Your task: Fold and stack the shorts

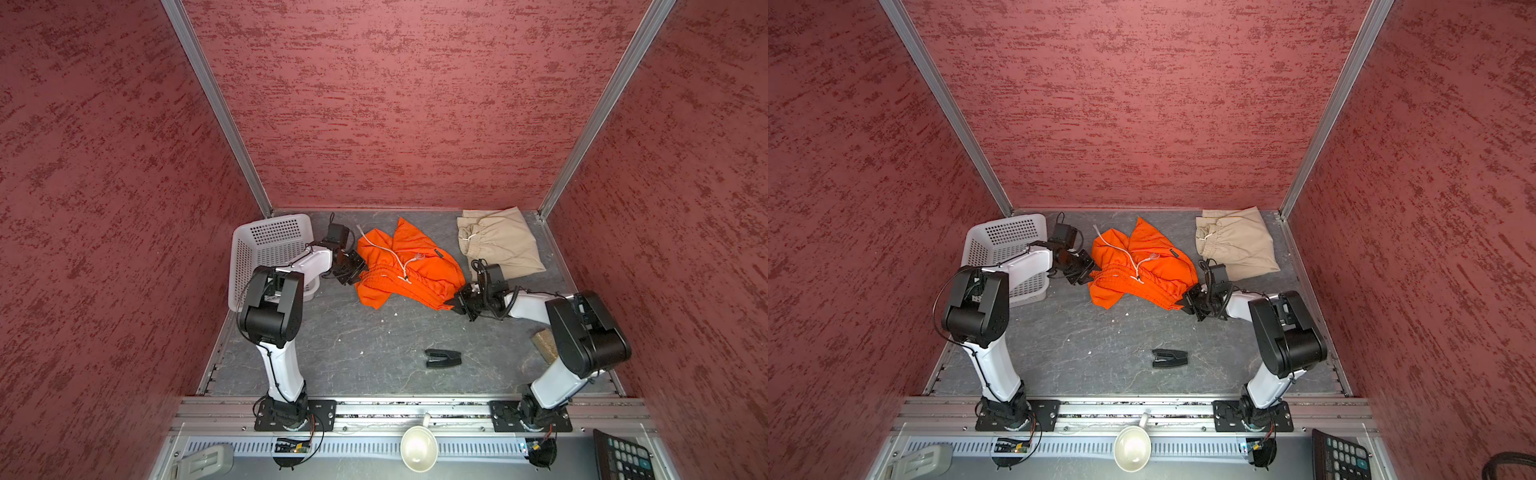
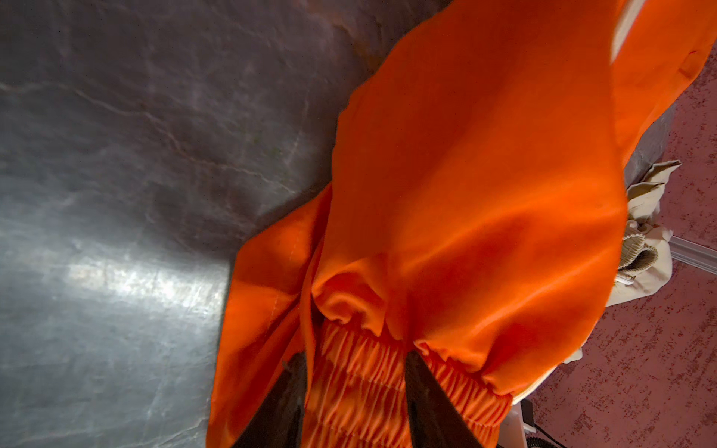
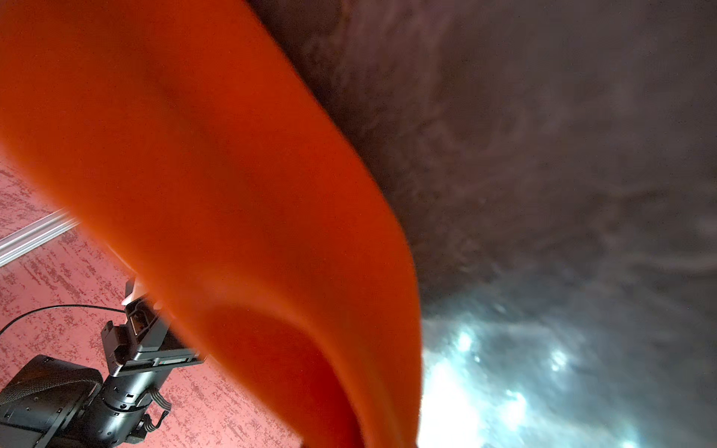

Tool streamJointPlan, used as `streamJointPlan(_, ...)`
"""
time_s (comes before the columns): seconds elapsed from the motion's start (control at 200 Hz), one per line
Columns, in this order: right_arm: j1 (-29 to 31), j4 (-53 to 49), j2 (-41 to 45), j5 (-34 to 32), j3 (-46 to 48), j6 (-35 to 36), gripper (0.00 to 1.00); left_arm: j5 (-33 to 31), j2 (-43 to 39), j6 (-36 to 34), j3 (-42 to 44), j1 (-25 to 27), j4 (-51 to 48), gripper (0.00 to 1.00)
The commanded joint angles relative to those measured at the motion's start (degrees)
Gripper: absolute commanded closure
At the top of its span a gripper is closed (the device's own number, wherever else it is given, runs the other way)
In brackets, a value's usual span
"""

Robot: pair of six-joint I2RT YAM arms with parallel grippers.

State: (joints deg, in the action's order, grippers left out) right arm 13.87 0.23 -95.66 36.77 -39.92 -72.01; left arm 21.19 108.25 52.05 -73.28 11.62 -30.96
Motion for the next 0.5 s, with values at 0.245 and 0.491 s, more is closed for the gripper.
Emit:
streamJointPlan(0.245,-0.1,-0.4,0.3,-0.4,1.3,-0.3,1.0,1.0,2.2,0.3,0.5,0.4,1.6,0.46)
streamJointPlan(0.491,-0.2,-1.5,1.4,-1.0,0.9,0.3,1.0,0.4,3.0,-0.2,0.0,0.5,2.2,0.7)
